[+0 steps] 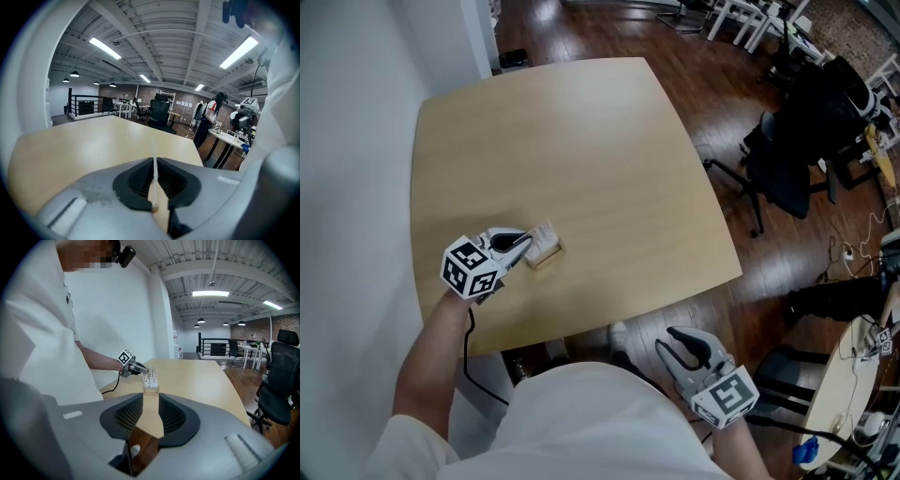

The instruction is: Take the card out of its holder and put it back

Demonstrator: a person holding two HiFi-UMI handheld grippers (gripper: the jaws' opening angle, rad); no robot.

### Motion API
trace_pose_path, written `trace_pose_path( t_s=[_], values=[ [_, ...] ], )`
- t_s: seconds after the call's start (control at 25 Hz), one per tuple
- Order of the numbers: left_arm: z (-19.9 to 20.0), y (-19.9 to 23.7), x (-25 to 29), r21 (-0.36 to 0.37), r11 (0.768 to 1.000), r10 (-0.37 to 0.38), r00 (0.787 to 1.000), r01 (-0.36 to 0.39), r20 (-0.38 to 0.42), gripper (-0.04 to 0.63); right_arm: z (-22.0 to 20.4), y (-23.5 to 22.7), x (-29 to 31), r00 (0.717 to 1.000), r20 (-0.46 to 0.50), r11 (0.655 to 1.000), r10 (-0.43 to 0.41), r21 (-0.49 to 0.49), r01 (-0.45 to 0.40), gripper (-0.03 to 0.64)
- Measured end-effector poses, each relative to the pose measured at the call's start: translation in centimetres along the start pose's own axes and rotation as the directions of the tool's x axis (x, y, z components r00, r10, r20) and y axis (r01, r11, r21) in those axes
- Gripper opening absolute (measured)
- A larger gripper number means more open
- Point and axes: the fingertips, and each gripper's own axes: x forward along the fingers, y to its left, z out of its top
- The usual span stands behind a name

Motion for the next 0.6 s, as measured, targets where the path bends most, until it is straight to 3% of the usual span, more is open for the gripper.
trace_pose_path(
  t_s=[0.6],
  values=[
    [-3.1,-0.5,2.8,0.012,1.0,0.001,1.0,-0.001,-0.017,0.017,-0.2,-1.6,-0.1,0.999,-0.027,1.0,0.018,-0.004,-0.018,0.11]
  ],
)
